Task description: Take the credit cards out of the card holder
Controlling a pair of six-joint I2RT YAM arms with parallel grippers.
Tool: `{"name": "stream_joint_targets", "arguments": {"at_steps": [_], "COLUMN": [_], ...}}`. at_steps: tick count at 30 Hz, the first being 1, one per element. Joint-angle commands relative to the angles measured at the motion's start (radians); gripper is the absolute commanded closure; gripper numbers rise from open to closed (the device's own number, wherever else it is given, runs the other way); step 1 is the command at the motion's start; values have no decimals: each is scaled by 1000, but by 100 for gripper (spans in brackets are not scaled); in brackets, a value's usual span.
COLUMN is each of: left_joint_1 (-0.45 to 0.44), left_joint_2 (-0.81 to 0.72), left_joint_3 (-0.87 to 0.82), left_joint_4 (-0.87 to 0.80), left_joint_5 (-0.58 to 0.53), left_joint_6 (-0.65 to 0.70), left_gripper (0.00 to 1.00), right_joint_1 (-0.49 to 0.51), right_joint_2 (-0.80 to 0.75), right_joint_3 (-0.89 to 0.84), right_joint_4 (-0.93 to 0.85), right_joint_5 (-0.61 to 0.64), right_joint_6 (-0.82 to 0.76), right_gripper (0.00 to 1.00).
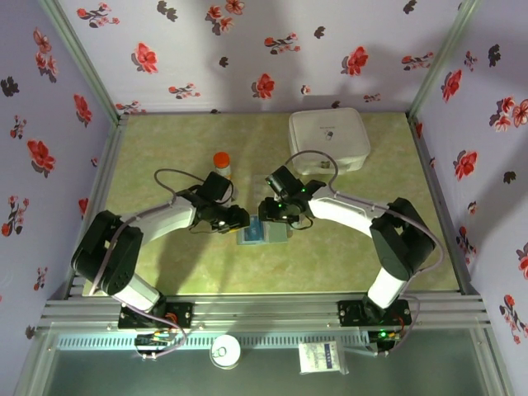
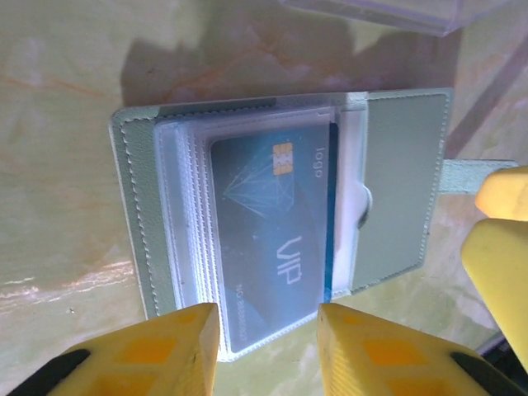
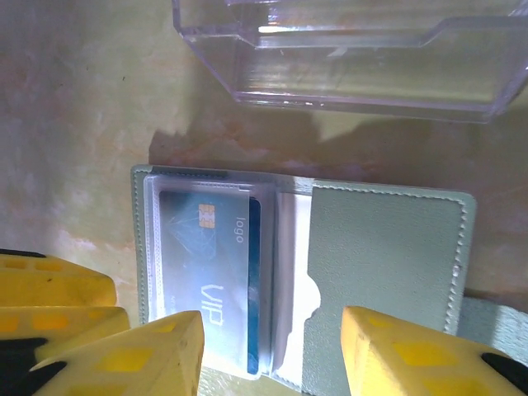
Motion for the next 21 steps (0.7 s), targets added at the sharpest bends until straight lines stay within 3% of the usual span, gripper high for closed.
{"name": "stream_joint_targets", "arguments": {"at_steps": [1, 21], "left_joint_1": [-13, -31], "left_joint_2": [39, 113], "left_joint_3": [34, 37], "left_joint_4": [-60, -39], "left_joint_5": [-75, -101], "left_joint_6": [20, 8], "left_gripper": [64, 73], "right_joint_1": [7, 7], "right_joint_2": [4, 71], "right_joint_3": [-21, -22], "right_joint_4": [48, 76], "right_joint_5": [-25, -99], "right_joint_6": [31, 23], "right_gripper": [52, 56]}}
